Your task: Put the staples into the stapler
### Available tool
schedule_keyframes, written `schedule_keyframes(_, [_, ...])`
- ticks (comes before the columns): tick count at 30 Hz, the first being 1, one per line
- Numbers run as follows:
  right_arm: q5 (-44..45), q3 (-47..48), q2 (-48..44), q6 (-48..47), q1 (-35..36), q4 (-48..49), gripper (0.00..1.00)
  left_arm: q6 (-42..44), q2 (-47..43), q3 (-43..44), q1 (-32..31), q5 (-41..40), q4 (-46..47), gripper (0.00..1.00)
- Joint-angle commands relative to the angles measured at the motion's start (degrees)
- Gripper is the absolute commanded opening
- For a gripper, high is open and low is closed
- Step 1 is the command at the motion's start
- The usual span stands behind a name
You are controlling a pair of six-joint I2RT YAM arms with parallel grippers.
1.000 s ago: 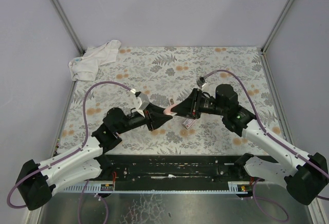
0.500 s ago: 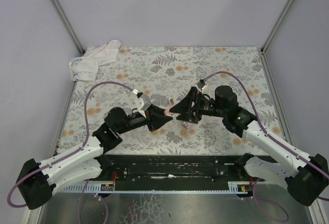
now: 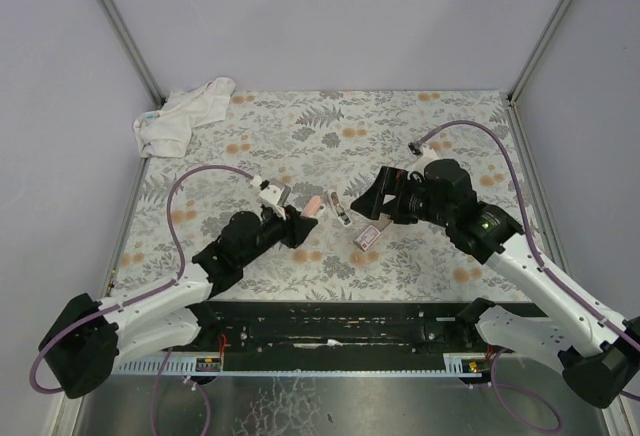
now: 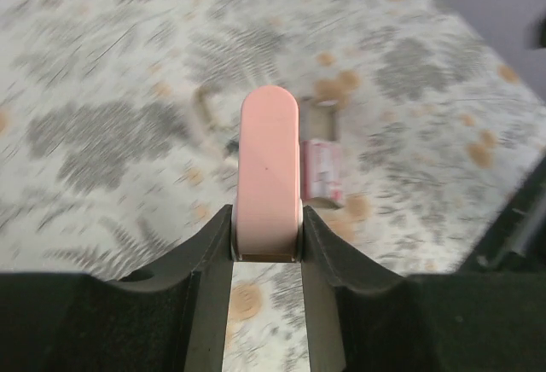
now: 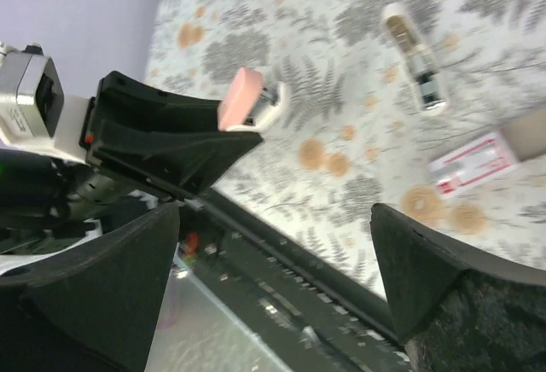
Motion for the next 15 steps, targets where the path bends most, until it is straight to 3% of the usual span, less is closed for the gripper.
schedule_keyframes(1, [11.6, -0.6, -1.9, -10.7, 0.2, -2.7, 0.99, -5.1, 1.7, -2.7, 4.2, -9.0, 2.2, 0.0])
schedule_keyframes(6, [13.5, -6.7, -3.5, -14.3, 0.1, 1.2, 0.99, -4.4, 5.4, -3.9, 6.6, -14.1, 0.4, 0.0])
schedule_keyframes(15, [12.1, -16.0, 2.2, -21.8, 0.3, 13.2, 0.97, -6.2, 15.0, -3.3, 8.0, -12.2, 0.3, 0.03])
